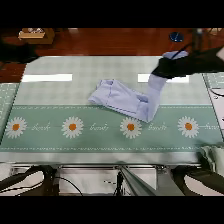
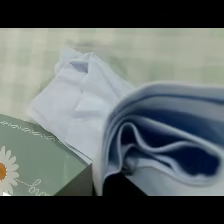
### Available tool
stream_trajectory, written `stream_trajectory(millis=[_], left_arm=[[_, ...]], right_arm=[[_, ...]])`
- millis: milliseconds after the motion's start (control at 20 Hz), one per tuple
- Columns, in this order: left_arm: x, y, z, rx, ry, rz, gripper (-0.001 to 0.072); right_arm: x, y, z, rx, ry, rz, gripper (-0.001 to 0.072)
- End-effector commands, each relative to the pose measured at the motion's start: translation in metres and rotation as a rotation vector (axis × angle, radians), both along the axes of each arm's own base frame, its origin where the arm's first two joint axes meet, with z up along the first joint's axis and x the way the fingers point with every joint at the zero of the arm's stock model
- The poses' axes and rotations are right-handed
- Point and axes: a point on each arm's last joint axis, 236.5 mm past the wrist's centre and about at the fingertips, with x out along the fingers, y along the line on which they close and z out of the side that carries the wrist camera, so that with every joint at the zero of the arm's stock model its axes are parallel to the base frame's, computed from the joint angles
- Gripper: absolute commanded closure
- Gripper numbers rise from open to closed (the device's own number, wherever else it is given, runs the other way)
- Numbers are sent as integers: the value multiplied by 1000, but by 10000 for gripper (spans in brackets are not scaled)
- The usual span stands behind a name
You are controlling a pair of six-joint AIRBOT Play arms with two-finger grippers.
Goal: Fold the shirts.
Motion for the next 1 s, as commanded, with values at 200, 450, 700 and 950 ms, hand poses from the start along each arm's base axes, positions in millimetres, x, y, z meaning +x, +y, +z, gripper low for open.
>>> stream_trajectory(millis=[200,450,700,950], left_arm=[[-44,60,22,51,-4,117,690],[-55,54,-10,24,66,106,690],[-61,46,-32,-8,113,89,690],[-60,41,-30,-29,102,77,689]], right_arm=[[23,125,-83,76,23,58,690],[27,184,-108,184,14,18,690],[19,212,-119,215,19,18,468],[10,187,-88,145,-15,138,355]])
